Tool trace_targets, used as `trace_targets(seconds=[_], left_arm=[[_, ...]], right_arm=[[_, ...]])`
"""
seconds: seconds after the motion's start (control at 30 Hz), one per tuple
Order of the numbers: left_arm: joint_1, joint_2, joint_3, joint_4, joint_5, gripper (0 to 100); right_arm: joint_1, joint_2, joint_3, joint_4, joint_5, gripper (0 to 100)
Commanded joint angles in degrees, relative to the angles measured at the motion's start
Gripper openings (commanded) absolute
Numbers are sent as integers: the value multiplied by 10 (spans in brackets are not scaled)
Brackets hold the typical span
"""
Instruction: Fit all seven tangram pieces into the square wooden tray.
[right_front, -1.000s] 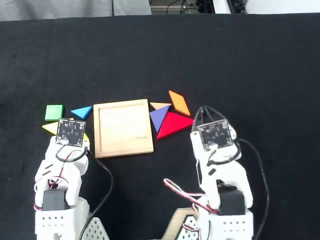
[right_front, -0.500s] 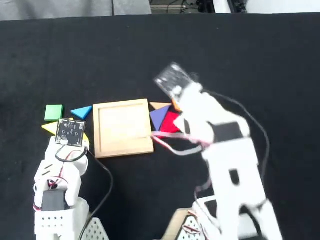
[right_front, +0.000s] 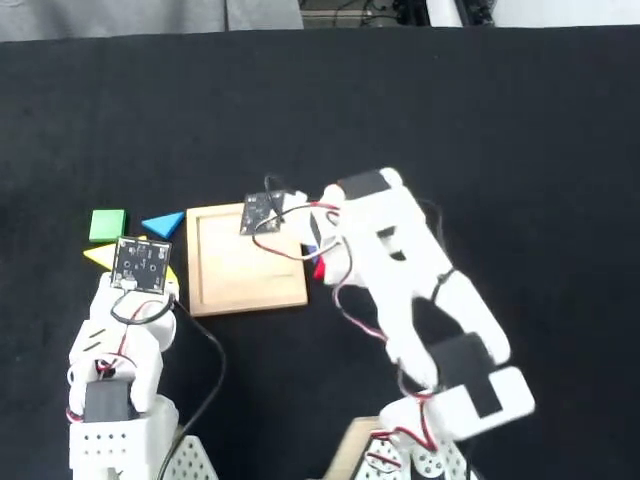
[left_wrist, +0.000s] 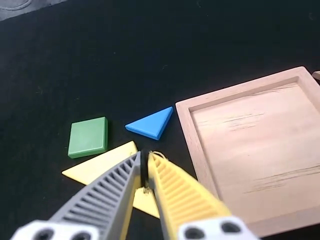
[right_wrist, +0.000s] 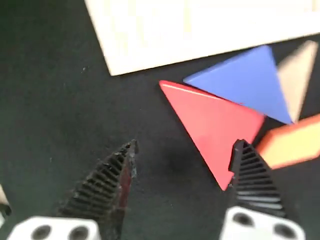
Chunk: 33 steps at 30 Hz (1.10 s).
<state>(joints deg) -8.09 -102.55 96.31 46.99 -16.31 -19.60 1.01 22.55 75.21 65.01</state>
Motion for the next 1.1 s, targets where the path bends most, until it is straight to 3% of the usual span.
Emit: trace_targets(seconds=[0.0,0.33,0.57,0.73,0.83,1.07], left_arm=[[0,-5,11,-1,-6,39],[0,-5,11,-2,-6,39],[0,-5,11,-4,-6,39],[0,-5,11,-4,-6,39],[0,-5,11,-4,-6,39],[0,-5,11,-4,-6,39]], right_arm=[[1,34,-43,33,57,290],[10,174,-160,84,69,293],[31,186,-209,153,107,293],[75,186,-281,158,98,290],[91,186,-309,149,54,289],[51,201,-297,200,45,289]])
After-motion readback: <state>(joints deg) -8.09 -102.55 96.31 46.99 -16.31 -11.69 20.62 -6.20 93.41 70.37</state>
